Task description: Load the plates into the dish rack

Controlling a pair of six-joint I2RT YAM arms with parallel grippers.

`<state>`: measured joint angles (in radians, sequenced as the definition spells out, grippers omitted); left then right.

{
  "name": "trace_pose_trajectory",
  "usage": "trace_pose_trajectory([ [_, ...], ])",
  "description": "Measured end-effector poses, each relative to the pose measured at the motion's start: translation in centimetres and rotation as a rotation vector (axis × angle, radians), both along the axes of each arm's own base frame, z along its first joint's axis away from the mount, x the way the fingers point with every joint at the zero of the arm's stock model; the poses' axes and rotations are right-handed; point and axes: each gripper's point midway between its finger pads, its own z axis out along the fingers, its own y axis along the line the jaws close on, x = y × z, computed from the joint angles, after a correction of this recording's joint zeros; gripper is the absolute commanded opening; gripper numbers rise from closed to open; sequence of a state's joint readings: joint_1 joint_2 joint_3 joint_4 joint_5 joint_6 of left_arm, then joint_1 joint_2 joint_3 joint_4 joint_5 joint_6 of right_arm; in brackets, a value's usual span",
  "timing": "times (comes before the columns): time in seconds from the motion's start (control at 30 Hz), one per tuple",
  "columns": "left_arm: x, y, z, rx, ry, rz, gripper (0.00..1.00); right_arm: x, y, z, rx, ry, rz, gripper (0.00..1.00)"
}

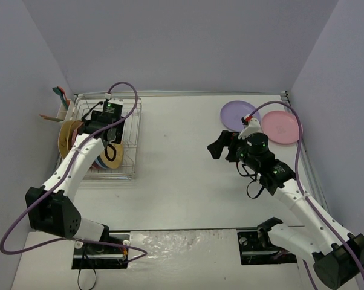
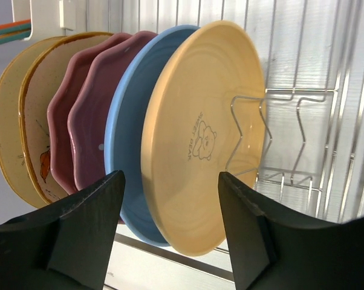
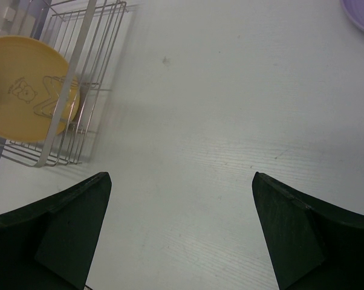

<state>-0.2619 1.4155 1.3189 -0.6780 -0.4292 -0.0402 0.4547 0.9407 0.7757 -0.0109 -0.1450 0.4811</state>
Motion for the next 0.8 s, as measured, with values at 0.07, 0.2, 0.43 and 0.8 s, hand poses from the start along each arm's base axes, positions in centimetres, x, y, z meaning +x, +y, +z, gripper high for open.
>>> trace_pose_trajectory([
  [0.07, -0.2, -0.3, 1.3, -0.025, -0.026, -0.01, 0.73, 0.4, -0.5, -0.2, 0.0, 0.01, -0.033, 1.0],
  [0.2, -0.8, -0.9, 5.7, -0.102, -0.145, -0.026, 0.83, 2.0, -2.6, -1.1, 0.004, 0.049, -0.15, 0.98],
  [0.43, -3.8, -2.1, 11.5, -0.271, -0.314, -0.068, 0.92, 6.0, -11.6, -4.6, 0.04, 0.2, -0.561, 1.0],
  [0.8, -8.7, -4.1, 7.6, -0.452, -0.225, -0.091, 0.95, 9.3, -25.9, -10.9, 0.108, 0.399, -1.11, 0.98],
])
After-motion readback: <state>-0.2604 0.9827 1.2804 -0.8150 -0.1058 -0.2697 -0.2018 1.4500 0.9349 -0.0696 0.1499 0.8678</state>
